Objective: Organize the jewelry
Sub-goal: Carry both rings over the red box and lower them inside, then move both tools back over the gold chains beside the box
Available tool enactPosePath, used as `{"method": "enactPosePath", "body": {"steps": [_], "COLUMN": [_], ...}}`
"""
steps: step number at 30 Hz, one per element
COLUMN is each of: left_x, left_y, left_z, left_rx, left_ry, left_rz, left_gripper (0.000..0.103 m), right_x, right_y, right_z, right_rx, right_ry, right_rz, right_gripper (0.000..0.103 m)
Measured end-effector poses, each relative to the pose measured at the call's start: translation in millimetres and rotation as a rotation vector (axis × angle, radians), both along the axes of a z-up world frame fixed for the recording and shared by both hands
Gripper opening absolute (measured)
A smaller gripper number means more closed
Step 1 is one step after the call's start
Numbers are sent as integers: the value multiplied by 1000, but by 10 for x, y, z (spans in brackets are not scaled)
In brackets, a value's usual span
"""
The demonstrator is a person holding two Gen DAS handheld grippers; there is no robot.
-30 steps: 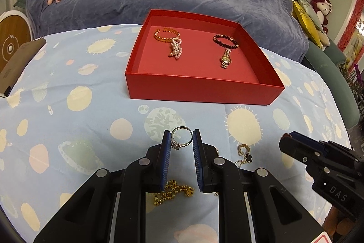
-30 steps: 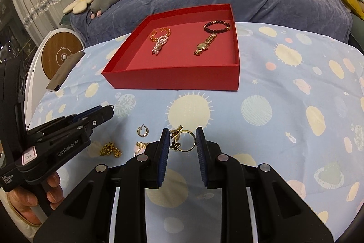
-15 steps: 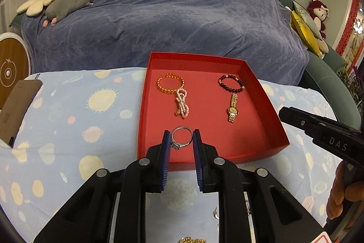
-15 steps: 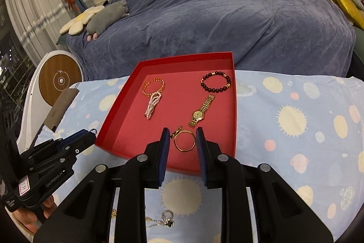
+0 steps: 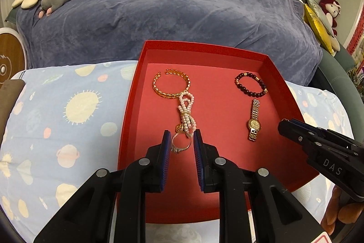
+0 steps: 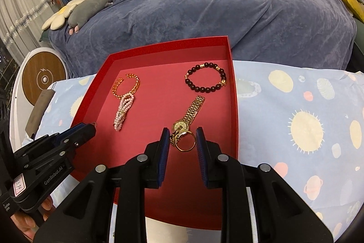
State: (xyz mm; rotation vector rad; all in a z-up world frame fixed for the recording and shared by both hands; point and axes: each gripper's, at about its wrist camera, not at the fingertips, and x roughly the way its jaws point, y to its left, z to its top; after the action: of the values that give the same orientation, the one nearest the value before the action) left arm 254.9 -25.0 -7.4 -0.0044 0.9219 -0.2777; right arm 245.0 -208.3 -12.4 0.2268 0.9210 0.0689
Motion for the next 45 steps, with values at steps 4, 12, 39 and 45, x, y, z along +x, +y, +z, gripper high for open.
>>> {"method": "enactPosePath", "body": {"steps": [4, 12, 39, 45], "left_x": [27, -173, -1458, -1609], "left_y": [32, 214, 667, 603], "left_z": [6, 237, -61, -139], "left_rx": [-4, -27, -36, 1], "left_ry": [-3, -30, 52, 53], "left_rz": [15, 28, 29, -36], "left_gripper": [26, 44, 49, 50], "right_x": [-4, -297, -1590, -1655], "right_y": [-42, -136, 360, 479], "right_z": [0, 270, -55, -63], "right_rx": [17, 29, 68, 30], "right_ry": [-9, -60, 2, 7], "right_rz": [-11, -28, 82, 124], "right_gripper": [24, 28, 34, 34]}}
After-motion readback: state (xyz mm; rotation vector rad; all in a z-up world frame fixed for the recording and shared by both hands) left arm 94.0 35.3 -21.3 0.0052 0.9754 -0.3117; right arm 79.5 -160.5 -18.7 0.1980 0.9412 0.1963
